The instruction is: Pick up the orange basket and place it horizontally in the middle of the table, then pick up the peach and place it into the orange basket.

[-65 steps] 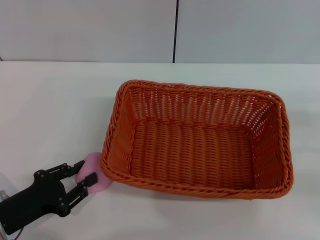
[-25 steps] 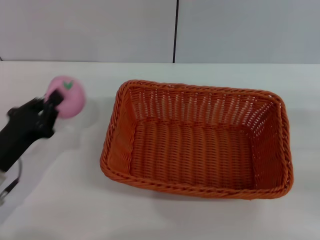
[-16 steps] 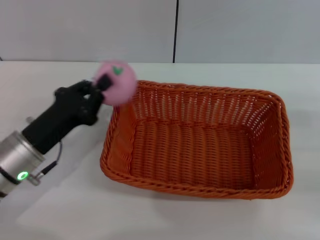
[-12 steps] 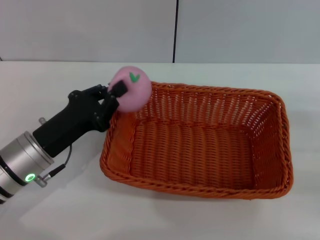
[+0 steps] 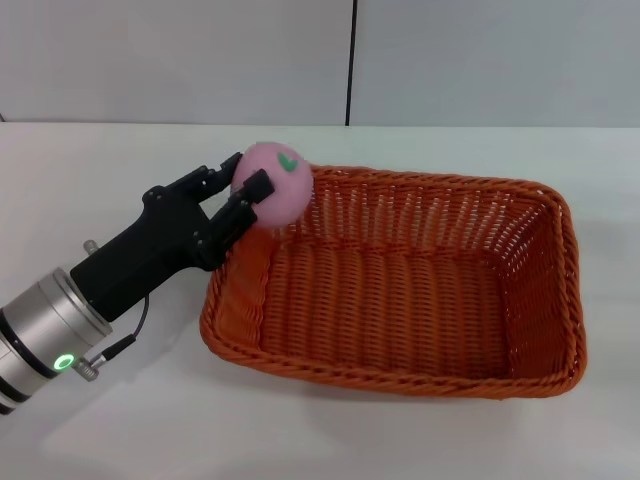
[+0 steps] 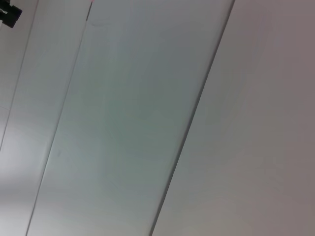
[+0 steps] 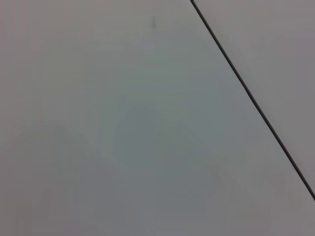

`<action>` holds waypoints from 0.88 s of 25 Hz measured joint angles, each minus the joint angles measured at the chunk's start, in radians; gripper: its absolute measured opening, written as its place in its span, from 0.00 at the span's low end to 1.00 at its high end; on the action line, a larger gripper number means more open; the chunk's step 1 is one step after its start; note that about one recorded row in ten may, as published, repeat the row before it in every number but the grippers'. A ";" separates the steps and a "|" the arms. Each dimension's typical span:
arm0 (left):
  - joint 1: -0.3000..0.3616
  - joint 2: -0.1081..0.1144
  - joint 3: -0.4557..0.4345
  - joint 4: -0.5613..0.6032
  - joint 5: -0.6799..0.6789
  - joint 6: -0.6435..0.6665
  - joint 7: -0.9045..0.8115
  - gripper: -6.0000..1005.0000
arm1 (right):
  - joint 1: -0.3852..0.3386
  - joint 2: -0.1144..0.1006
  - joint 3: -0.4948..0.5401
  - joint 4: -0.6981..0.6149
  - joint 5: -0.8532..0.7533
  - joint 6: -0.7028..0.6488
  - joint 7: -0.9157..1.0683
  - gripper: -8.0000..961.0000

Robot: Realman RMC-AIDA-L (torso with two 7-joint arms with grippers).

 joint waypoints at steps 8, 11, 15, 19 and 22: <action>0.001 0.000 -0.001 0.000 0.000 -0.009 0.000 0.51 | 0.000 0.001 -0.002 0.004 0.000 0.014 0.000 0.45; 0.003 0.001 -0.007 0.000 -0.001 -0.016 0.000 0.52 | 0.001 0.001 -0.002 0.004 0.000 0.018 0.000 0.45; 0.018 0.004 -0.040 0.001 -0.009 -0.030 0.000 0.54 | 0.002 0.002 -0.002 0.004 0.000 0.018 0.000 0.45; 0.058 0.004 -0.159 0.003 -0.010 -0.054 0.020 0.55 | 0.002 0.002 0.004 0.004 0.003 0.018 0.000 0.45; 0.101 0.001 -0.283 -0.010 -0.011 -0.081 0.070 0.54 | 0.000 0.002 0.017 0.004 0.008 0.018 0.000 0.45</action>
